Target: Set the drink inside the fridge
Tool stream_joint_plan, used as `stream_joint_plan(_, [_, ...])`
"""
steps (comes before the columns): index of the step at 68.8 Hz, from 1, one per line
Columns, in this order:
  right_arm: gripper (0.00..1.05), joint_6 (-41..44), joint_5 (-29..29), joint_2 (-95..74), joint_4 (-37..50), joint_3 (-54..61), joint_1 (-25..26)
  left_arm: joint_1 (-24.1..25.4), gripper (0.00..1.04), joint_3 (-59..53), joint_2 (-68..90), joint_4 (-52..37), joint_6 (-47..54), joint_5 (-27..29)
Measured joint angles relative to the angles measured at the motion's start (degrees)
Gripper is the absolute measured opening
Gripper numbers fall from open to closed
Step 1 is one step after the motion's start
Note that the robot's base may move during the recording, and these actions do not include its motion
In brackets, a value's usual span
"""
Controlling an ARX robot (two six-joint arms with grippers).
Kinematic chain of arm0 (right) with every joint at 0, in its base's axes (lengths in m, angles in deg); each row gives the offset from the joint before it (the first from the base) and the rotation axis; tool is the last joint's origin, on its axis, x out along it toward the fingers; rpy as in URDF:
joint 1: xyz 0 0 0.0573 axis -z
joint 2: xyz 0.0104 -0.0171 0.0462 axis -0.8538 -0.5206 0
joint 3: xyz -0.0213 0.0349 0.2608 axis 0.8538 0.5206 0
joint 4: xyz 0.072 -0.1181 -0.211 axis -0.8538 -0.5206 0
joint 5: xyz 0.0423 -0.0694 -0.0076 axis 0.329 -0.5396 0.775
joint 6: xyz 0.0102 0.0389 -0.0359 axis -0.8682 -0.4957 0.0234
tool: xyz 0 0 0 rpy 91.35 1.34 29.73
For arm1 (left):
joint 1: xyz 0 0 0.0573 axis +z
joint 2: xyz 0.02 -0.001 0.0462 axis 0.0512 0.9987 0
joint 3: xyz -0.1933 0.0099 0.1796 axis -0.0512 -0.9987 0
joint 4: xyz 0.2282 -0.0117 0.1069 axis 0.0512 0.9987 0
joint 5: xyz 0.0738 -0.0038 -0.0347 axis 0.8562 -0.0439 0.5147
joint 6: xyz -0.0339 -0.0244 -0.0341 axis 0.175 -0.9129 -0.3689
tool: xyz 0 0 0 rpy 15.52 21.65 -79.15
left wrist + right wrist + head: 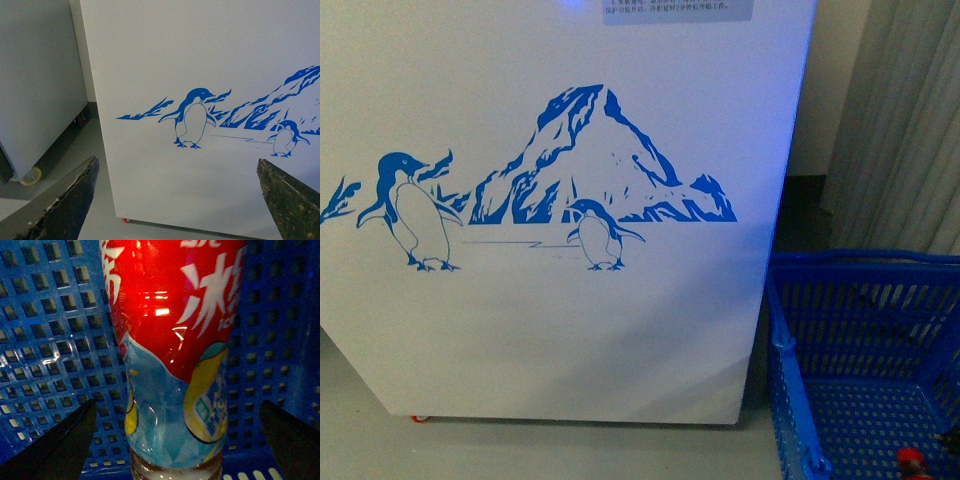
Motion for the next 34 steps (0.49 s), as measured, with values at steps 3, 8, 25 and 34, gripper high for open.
stream_joint_plan(3, [0.97, -0.3, -0.5, -1.4, -0.5, -1.2, -0.3, 0.0, 0.97, 0.0, 0.0, 0.0, 0.0, 0.0])
stream_joint_plan(8, [0.97, -0.3, -1.3, -3.4, -1.2, -2.7, -0.8, 0.0, 0.97, 0.0, 0.0, 0.0, 0.0, 0.0])
stream_joint_plan(25, [0.96, 1.3, -4.1, -8.0, -2.4, -5.0, -0.6, 0.0, 0.97, 0.0, 0.0, 0.0, 0.0, 0.0])
stream_joint_plan(34, [0.78, 2.2, -3.2, -8.4, -2.5, -5.0, 0.1, 0.0, 0.97, 0.0, 0.0, 0.0, 0.0, 0.0])
